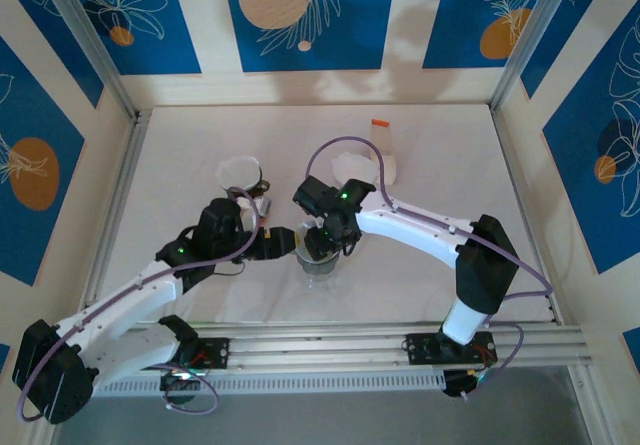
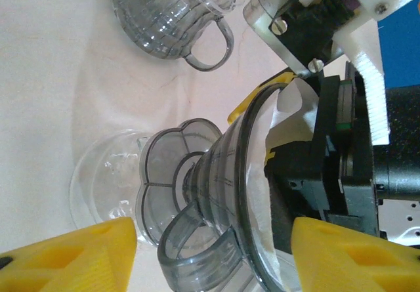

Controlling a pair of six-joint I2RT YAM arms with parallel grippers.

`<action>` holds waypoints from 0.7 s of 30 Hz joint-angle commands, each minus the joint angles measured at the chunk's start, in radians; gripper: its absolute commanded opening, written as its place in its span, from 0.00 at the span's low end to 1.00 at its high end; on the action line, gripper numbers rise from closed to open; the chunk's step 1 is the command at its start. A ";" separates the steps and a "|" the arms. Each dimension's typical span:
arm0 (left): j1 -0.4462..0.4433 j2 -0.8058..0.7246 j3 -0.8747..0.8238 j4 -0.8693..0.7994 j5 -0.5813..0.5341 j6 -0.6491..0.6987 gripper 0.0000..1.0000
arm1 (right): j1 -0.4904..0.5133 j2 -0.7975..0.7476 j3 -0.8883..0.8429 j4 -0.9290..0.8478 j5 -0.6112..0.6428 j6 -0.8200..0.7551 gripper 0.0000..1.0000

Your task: Place the coffee filter in the dripper

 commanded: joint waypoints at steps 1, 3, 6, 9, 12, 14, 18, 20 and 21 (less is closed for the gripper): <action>0.010 0.011 0.005 -0.032 -0.001 0.027 0.61 | 0.007 0.012 -0.014 -0.012 0.035 0.009 0.61; 0.011 0.011 0.003 -0.035 -0.001 0.028 0.60 | 0.010 0.012 -0.010 -0.013 0.038 0.010 0.61; 0.011 0.006 0.000 -0.037 -0.002 0.027 0.60 | 0.011 0.010 -0.005 -0.015 0.043 0.010 0.61; 0.010 0.006 0.000 -0.039 -0.002 0.026 0.59 | 0.012 0.005 0.004 -0.016 0.049 0.013 0.61; 0.011 -0.014 -0.006 -0.016 0.000 0.015 0.60 | 0.013 0.000 0.014 -0.019 0.049 0.011 0.61; 0.011 -0.039 -0.008 0.000 -0.010 0.006 0.64 | 0.014 0.001 0.017 -0.021 0.050 0.009 0.61; 0.011 -0.040 0.007 -0.004 -0.018 0.018 0.69 | 0.013 0.006 0.015 -0.019 0.048 0.011 0.61; 0.010 -0.020 0.008 0.000 -0.014 0.018 0.70 | 0.015 0.007 0.014 -0.018 0.046 0.013 0.61; 0.010 -0.009 0.005 0.007 -0.009 0.017 0.70 | 0.016 0.008 0.012 -0.016 0.046 0.015 0.61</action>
